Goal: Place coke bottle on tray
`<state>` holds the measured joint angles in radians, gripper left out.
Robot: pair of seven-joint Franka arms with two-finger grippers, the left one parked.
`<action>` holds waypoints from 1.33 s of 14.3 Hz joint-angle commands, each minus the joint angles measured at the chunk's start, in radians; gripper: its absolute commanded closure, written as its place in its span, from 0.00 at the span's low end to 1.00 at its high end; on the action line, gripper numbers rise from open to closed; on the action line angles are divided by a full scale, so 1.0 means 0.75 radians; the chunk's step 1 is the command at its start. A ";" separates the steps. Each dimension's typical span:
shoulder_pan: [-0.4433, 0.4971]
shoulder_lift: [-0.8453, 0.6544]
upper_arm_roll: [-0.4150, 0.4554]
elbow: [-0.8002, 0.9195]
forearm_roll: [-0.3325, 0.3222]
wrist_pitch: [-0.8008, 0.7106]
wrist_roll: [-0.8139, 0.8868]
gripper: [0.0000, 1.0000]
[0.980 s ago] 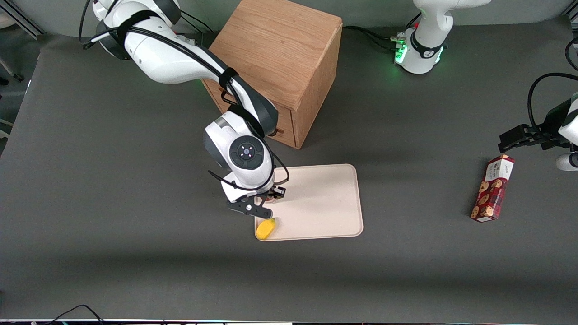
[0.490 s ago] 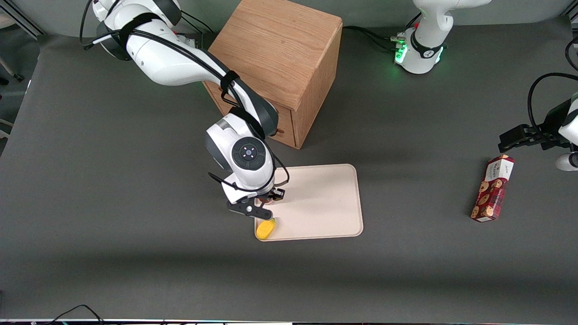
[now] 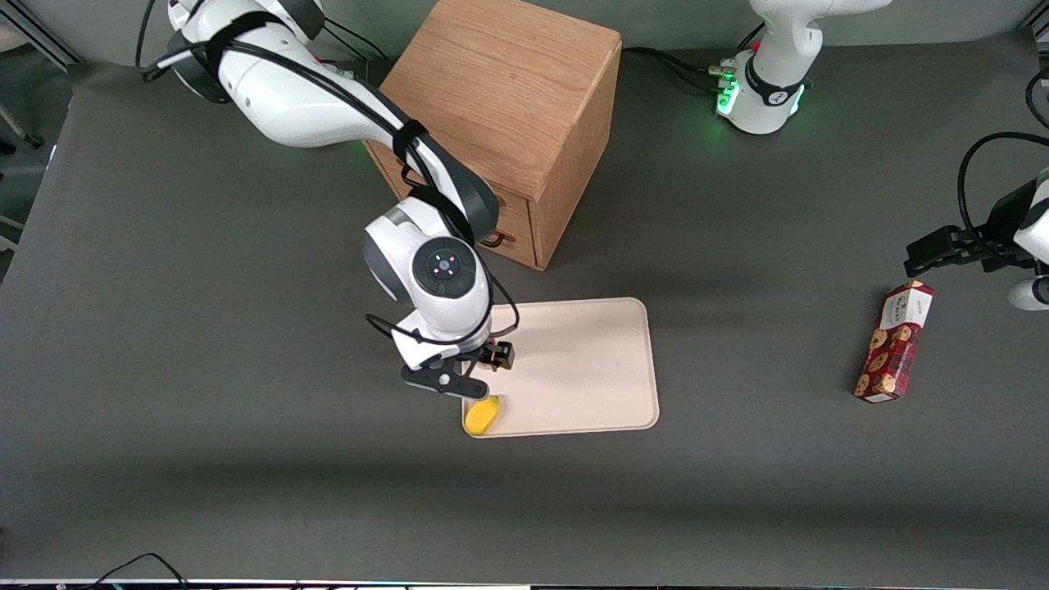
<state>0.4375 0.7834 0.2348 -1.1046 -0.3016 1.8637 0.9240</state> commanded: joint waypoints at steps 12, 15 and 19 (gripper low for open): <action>-0.456 -0.920 -0.321 -0.720 0.466 -0.133 -1.031 0.00; -0.495 -0.940 -0.331 -0.720 0.466 -0.135 -1.036 0.00; -0.506 -0.942 -0.333 -0.720 0.457 -0.135 -1.021 0.00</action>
<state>0.0622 0.1025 -0.0138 -1.6123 0.0198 1.7457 0.1667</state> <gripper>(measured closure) 0.000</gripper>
